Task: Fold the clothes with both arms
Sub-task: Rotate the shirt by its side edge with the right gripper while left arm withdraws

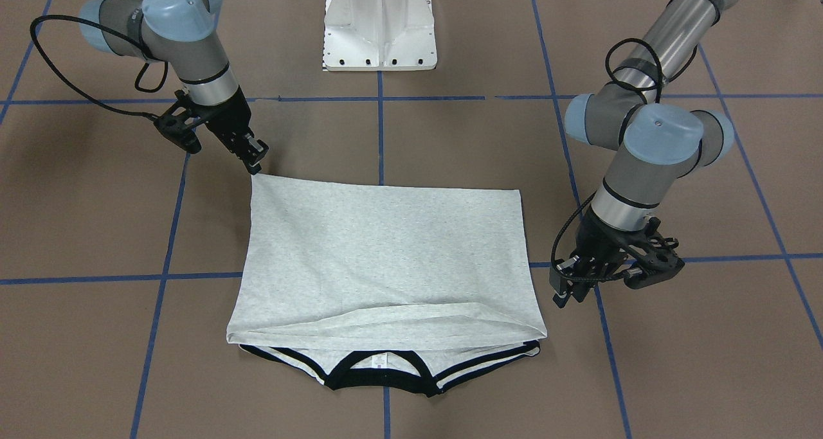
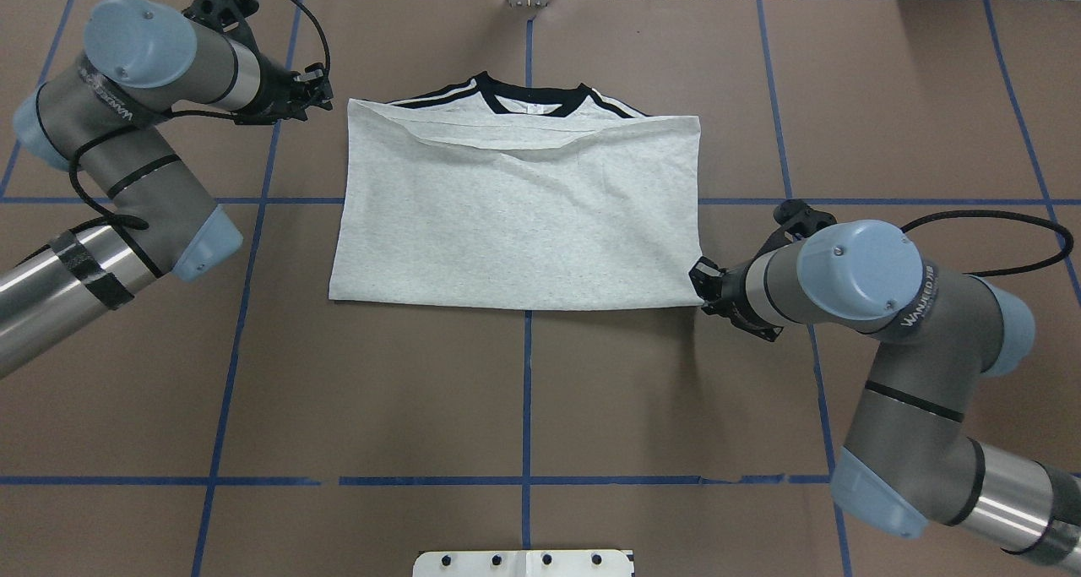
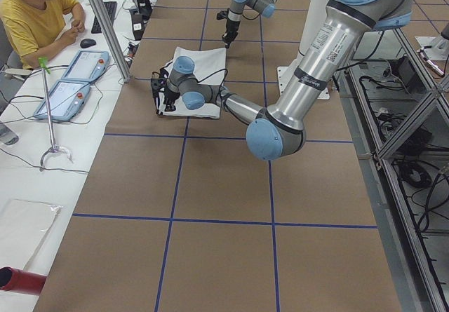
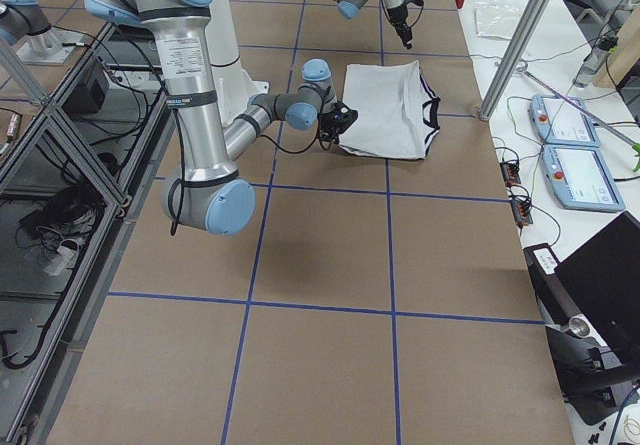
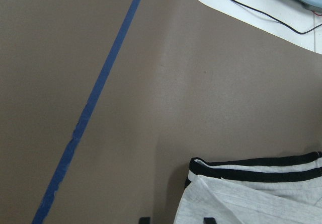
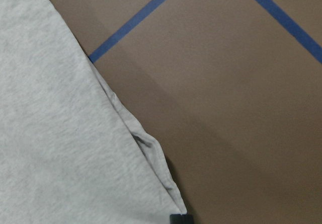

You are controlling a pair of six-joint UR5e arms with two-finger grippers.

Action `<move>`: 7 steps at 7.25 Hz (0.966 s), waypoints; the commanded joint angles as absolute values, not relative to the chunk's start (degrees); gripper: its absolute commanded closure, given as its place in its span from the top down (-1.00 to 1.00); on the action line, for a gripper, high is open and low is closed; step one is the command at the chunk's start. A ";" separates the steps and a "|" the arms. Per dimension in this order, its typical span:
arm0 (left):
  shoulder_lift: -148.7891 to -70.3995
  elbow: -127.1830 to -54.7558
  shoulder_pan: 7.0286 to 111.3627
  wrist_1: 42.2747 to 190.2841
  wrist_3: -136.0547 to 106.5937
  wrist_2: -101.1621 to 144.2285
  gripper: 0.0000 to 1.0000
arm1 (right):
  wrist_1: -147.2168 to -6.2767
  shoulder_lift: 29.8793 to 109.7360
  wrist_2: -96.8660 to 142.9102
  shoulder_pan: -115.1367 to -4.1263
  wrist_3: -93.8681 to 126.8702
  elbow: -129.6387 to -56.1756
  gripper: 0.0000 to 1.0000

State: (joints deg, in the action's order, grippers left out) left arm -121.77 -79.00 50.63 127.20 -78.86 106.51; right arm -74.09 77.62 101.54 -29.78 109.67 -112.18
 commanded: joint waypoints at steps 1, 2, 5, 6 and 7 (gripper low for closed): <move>-119.12 -85.22 50.54 126.56 -79.19 108.18 -0.08 | -74.18 82.94 103.53 -25.61 110.04 -120.11 -1.00; -116.74 -89.60 50.54 126.56 -81.19 112.72 -0.09 | -74.44 87.41 104.67 -21.92 113.69 -125.19 -1.00; -116.37 -95.18 49.40 126.91 -85.79 122.83 0.18 | -74.44 94.99 107.04 -5.59 121.89 -132.97 -1.00; -116.28 -96.93 47.39 126.65 -86.22 123.74 0.53 | -74.44 96.14 106.96 -1.19 124.51 -133.33 -1.00; -112.36 -101.82 46.59 126.56 -87.61 124.10 0.98 | -74.44 96.33 106.53 1.03 126.63 -134.37 -1.00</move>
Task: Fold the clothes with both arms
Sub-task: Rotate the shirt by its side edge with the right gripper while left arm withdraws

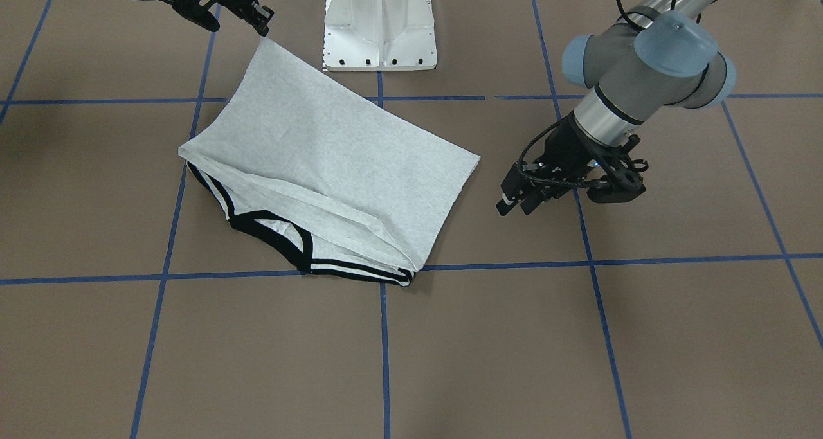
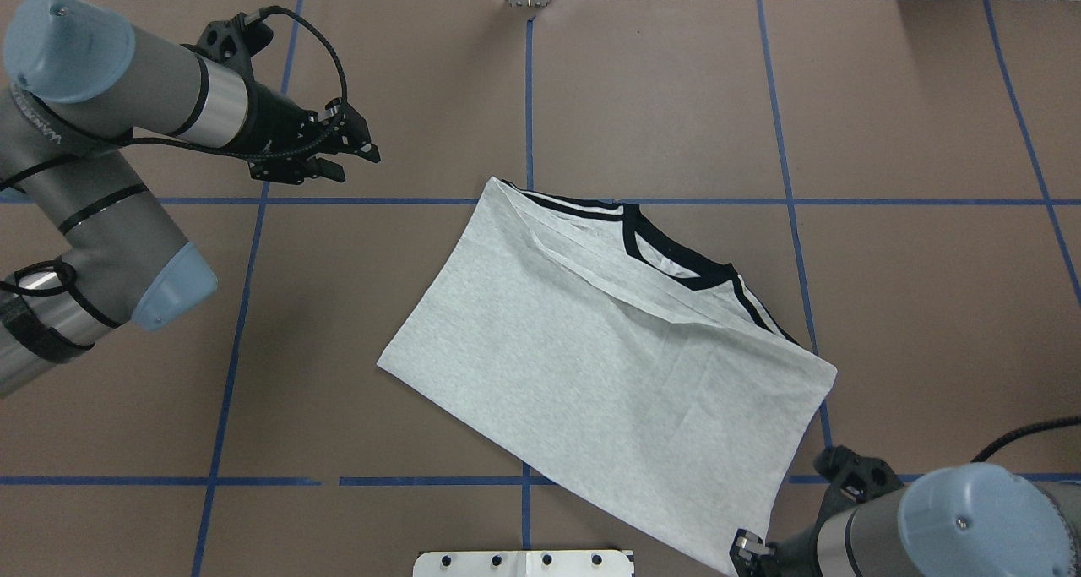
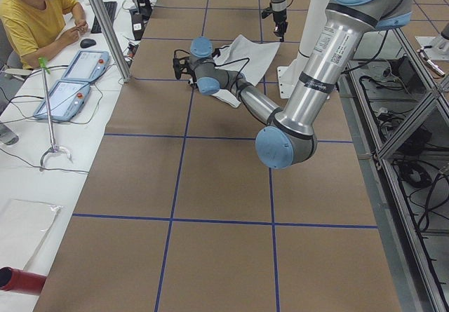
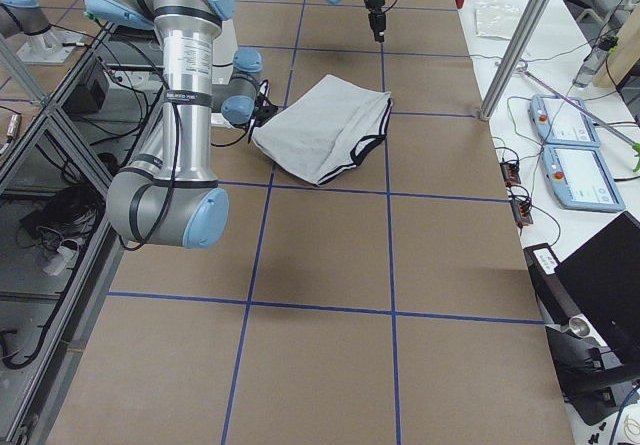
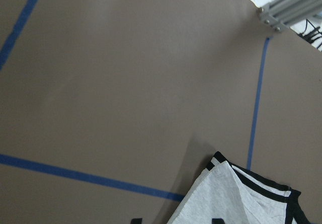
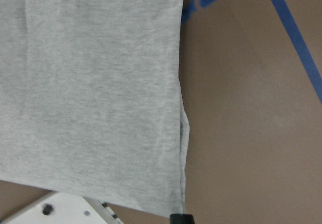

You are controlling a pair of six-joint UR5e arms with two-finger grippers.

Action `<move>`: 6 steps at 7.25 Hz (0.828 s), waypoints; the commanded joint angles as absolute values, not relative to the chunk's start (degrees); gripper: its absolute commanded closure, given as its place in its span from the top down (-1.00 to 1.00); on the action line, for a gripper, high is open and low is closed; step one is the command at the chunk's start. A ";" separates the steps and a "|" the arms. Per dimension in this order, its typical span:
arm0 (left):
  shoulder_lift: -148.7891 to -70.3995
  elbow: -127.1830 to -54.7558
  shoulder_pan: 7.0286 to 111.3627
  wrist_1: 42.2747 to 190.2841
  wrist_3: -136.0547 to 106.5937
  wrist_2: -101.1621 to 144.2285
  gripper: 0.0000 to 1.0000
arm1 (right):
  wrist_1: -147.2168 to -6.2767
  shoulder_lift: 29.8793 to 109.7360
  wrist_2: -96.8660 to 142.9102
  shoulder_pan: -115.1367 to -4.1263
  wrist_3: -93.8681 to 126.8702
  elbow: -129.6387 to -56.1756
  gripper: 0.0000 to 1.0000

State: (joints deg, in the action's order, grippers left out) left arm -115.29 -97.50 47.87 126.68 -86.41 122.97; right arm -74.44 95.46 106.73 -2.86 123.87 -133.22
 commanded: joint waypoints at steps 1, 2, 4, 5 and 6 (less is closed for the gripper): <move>-109.89 -105.52 44.58 126.48 -89.63 124.10 1.00 | -74.53 96.50 106.61 1.05 126.74 -135.52 -1.00; -109.08 -105.56 43.60 126.39 -96.61 124.01 1.00 | -74.44 98.51 106.61 1.40 126.74 -136.83 -0.99; -107.76 -105.73 37.73 125.95 -99.75 121.05 0.98 | -74.53 98.62 106.96 -2.16 126.65 -138.33 1.00; -107.84 -105.65 35.79 124.21 -101.32 120.50 0.85 | -74.44 98.27 107.14 -7.33 126.48 -138.43 1.00; -107.93 -105.38 33.60 123.84 -104.04 119.19 0.70 | -74.44 96.78 107.57 -12.86 126.30 -137.99 1.00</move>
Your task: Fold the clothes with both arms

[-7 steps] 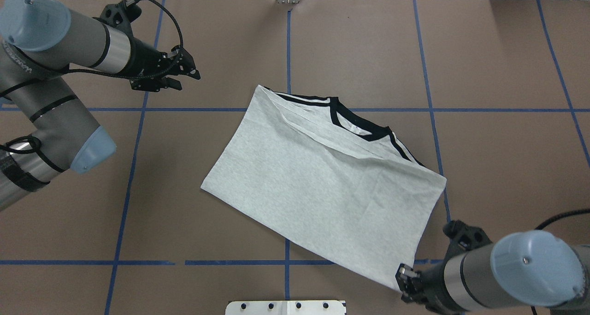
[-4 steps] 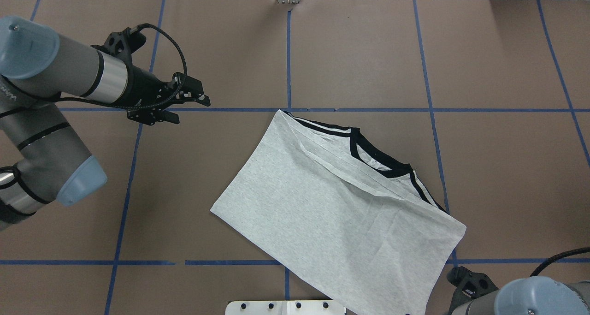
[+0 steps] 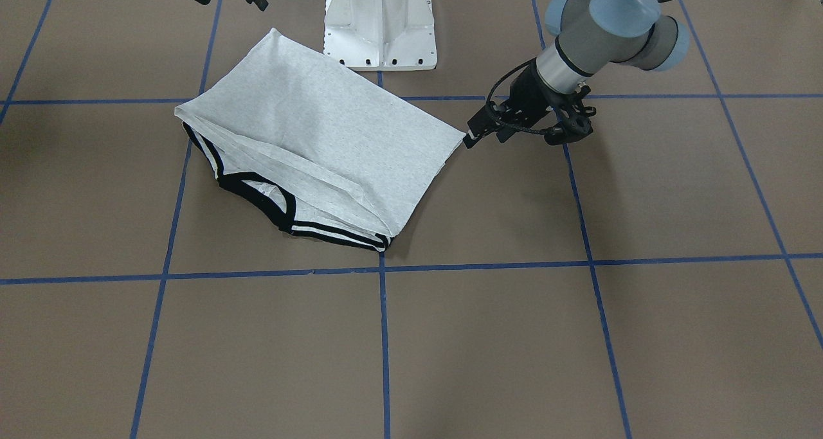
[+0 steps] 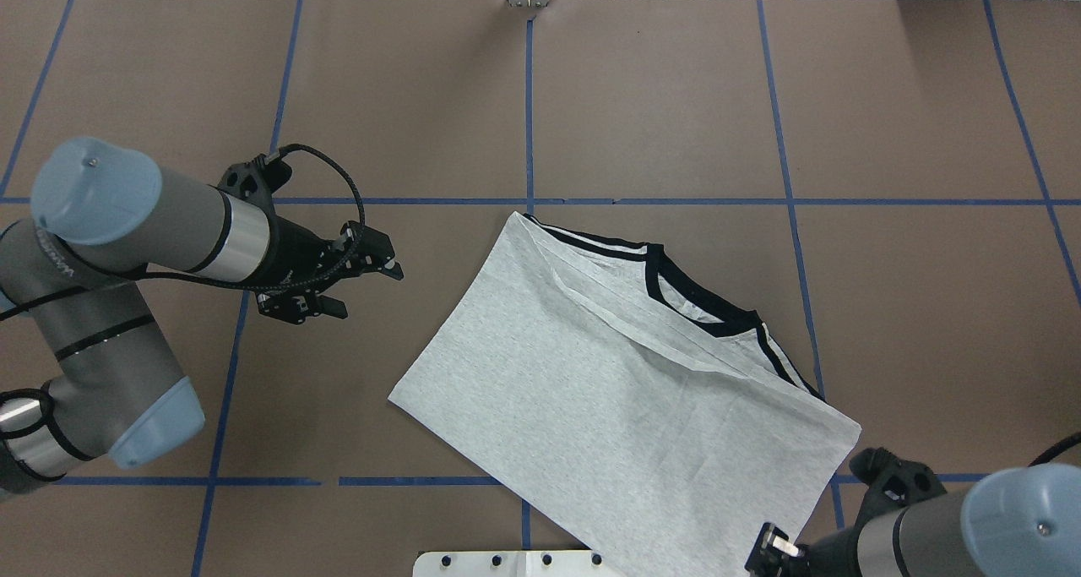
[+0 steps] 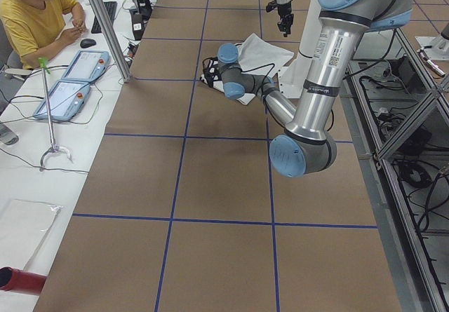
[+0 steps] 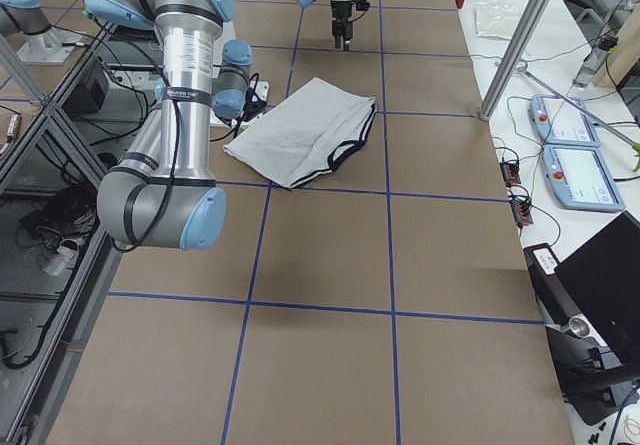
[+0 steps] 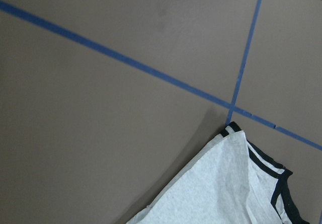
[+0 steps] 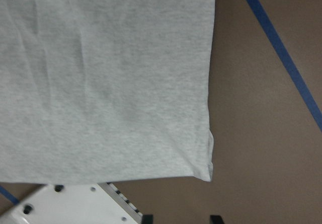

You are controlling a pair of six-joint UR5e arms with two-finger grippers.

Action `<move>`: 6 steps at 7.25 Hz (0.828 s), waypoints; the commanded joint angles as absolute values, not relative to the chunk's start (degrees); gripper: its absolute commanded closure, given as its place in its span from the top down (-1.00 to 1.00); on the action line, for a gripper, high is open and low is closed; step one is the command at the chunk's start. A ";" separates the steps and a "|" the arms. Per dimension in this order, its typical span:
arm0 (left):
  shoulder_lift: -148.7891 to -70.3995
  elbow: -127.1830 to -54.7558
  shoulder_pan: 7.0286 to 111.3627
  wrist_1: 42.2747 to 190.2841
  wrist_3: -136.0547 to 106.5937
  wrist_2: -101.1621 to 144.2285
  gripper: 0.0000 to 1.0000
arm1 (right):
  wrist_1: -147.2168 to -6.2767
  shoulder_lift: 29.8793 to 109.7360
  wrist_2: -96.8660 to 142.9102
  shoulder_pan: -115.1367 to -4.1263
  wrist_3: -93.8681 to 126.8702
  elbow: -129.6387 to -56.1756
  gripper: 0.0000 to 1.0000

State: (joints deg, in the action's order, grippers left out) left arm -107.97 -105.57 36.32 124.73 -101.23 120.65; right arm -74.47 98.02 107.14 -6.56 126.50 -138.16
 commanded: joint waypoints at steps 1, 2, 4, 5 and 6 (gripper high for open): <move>-107.84 -104.60 31.75 123.84 -104.15 117.44 0.62 | -74.44 94.77 107.58 -18.92 125.52 -137.12 1.00; -107.67 -103.89 30.77 123.84 -104.15 117.25 0.58 | -74.44 90.40 107.49 -25.34 123.25 -133.45 1.00; -108.45 -101.61 28.22 123.84 -104.15 114.19 0.48 | -74.44 84.47 107.49 -30.84 119.71 -128.95 1.00; -108.37 -101.60 26.99 123.84 -104.24 114.08 0.44 | -74.44 84.29 107.49 -30.94 118.84 -128.67 1.00; -107.67 -101.60 26.20 123.84 -104.24 113.82 0.43 | -74.44 83.94 107.49 -30.94 118.65 -128.24 1.00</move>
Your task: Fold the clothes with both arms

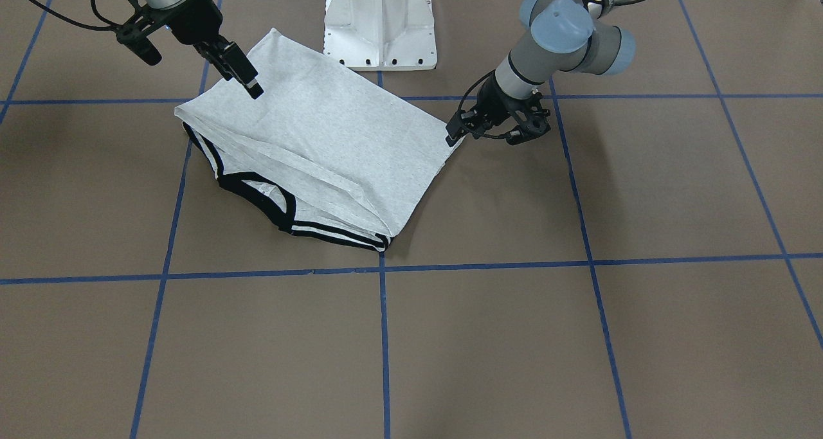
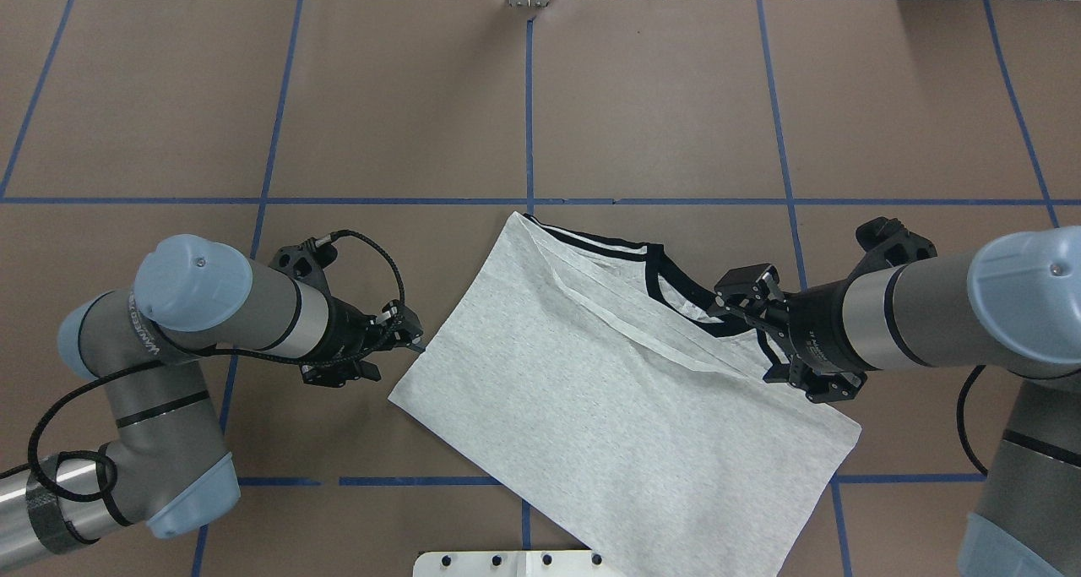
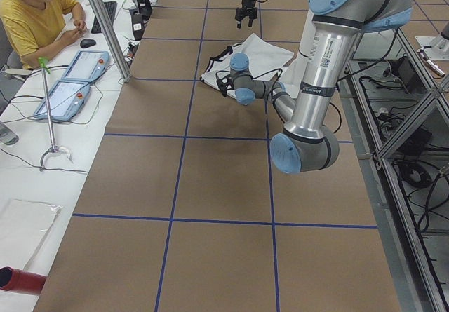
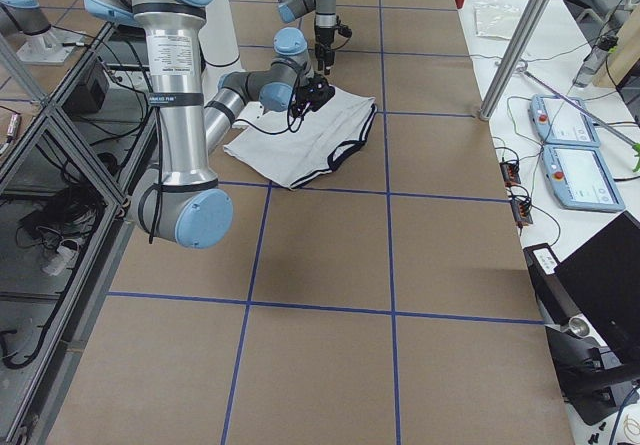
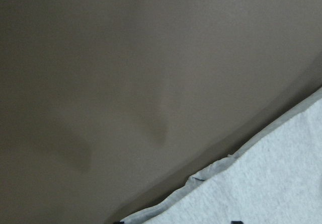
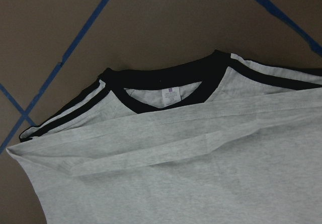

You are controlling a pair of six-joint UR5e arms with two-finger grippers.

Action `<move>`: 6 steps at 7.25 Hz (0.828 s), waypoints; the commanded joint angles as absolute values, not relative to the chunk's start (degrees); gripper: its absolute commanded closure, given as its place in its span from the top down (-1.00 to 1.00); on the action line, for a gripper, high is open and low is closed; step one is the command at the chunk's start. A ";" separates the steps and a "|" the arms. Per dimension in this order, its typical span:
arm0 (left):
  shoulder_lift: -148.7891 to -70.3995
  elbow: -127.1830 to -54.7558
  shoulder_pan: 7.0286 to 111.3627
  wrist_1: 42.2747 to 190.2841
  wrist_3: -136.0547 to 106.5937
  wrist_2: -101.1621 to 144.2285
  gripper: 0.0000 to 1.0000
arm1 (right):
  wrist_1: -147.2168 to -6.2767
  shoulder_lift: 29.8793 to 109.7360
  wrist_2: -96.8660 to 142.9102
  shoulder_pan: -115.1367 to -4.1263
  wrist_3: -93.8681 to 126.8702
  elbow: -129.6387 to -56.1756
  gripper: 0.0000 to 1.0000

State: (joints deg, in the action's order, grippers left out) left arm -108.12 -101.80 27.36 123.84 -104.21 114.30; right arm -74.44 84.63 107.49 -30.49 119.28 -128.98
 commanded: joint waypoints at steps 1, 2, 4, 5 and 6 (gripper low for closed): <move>-107.75 -101.60 26.10 123.84 -104.24 113.56 0.43 | -74.44 83.76 107.49 -30.76 118.65 -127.71 1.00; -107.58 -101.60 24.89 123.84 -104.24 113.47 0.43 | -74.44 82.63 107.49 -30.85 118.65 -127.18 1.00; -107.58 -100.99 24.08 123.84 -104.33 112.85 0.40 | -74.53 82.35 107.49 -30.85 118.65 -126.91 1.00; -107.58 -100.99 24.00 123.75 -104.33 112.85 0.35 | -74.53 82.35 107.40 -30.85 118.65 -126.74 1.00; -107.58 -100.99 23.99 123.75 -104.33 112.85 0.34 | -74.53 82.18 107.40 -30.85 118.65 -126.74 1.00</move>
State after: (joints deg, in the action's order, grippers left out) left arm -107.58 -101.05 24.07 123.77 -104.32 112.90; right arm -74.53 82.35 107.43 -30.85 118.65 -126.82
